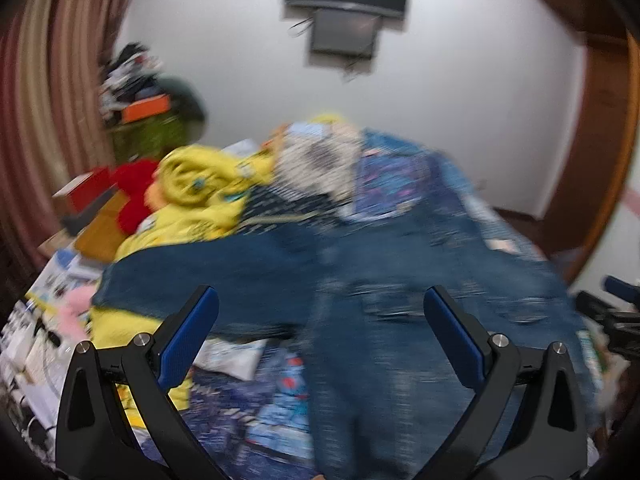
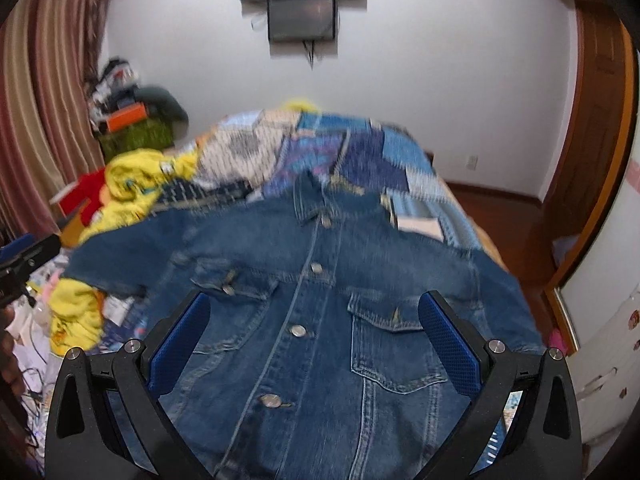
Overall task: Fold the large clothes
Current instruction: 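Grasp the denim jacket's sleeve with the left gripper and lift it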
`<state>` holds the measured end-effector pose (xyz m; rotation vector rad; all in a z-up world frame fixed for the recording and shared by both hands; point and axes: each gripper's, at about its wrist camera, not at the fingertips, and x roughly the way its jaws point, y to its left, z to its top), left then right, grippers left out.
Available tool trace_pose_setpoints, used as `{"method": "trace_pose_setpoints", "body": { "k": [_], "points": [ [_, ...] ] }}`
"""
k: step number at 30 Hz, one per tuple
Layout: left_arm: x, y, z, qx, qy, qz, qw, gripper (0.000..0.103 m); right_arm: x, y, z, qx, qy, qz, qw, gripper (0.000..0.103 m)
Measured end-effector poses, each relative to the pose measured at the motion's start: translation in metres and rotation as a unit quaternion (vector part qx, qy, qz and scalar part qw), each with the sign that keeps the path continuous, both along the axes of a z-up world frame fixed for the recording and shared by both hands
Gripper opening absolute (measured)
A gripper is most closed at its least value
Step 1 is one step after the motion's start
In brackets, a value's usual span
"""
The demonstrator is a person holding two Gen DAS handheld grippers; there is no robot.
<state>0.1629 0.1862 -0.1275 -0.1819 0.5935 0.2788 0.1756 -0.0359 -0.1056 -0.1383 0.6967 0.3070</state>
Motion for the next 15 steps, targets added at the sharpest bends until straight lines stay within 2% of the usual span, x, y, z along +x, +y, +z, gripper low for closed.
{"method": "trace_pose_setpoints", "body": {
  "k": [4,7,11,15],
  "points": [
    [0.018,0.042,-0.038,-0.027,0.047,0.024,0.9982,0.103,0.032,0.008,-0.023,-0.016,0.052,-0.005,0.998,0.103],
    [0.028,0.08,-0.067,-0.079,0.076,0.035,0.9933,0.103,0.056,0.015,-0.037,-0.026,0.094,-0.004,0.995,0.103],
    [0.033,0.134,-0.105,-0.179,0.1,0.062,0.9768,0.103,0.072,0.025,-0.05,-0.042,0.129,-0.005,0.991,0.103],
    [0.032,0.176,-0.135,-0.262,0.108,0.079,0.9558,0.103,0.083,0.039,-0.068,-0.083,0.13,-0.006,0.988,0.103]
  ]
}}
